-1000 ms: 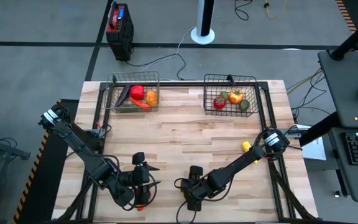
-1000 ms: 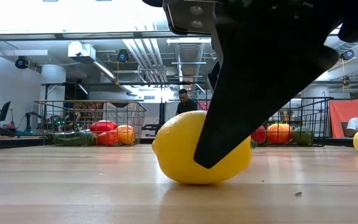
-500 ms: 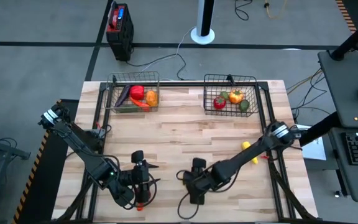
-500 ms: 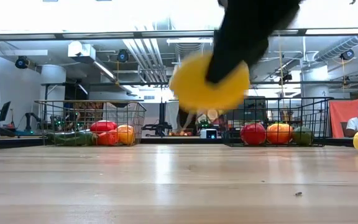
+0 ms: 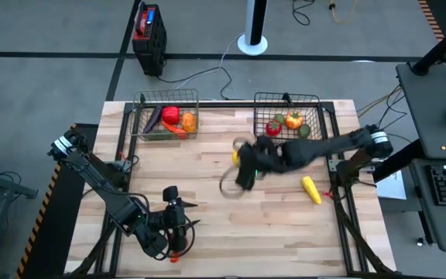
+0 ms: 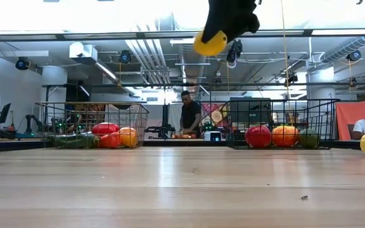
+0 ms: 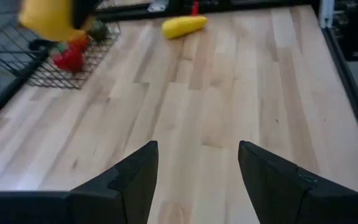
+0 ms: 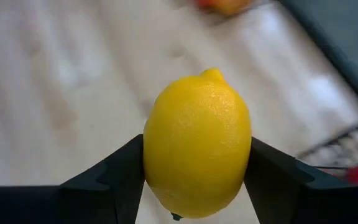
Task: Sort produce into baskets
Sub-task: Put the lemon into the black wire basket
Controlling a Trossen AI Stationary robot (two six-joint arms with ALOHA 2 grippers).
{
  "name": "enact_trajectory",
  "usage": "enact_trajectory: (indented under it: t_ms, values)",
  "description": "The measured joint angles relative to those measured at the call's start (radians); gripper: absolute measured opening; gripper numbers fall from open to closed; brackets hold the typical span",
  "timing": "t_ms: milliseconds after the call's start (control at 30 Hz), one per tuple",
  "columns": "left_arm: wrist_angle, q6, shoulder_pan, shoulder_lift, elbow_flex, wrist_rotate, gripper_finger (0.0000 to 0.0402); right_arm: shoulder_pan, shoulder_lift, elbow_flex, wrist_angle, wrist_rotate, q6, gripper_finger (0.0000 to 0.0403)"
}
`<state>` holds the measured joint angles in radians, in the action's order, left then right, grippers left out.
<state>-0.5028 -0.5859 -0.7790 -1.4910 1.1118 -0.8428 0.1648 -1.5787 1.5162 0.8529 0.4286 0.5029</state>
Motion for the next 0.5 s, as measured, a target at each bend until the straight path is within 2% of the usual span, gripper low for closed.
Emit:
enact_trajectory:
  t_ms: [200,367,500]
  values:
    - [-0.001,0.001,0.002,0.000,0.000,-0.015,0.0205,-0.222,0.066,0.000,0.089,0.008,0.005,0.0225]
    - [-0.001,0.001,0.002,0.000,-0.002,-0.015,0.0205,-0.414,0.072,-0.002,0.184,0.007,0.011,0.0225]
    - [-0.001,0.001,0.002,0.000,-0.002,-0.015,0.0205,-0.549,0.066,-0.032,0.181,-0.031,-0.039,0.0225]
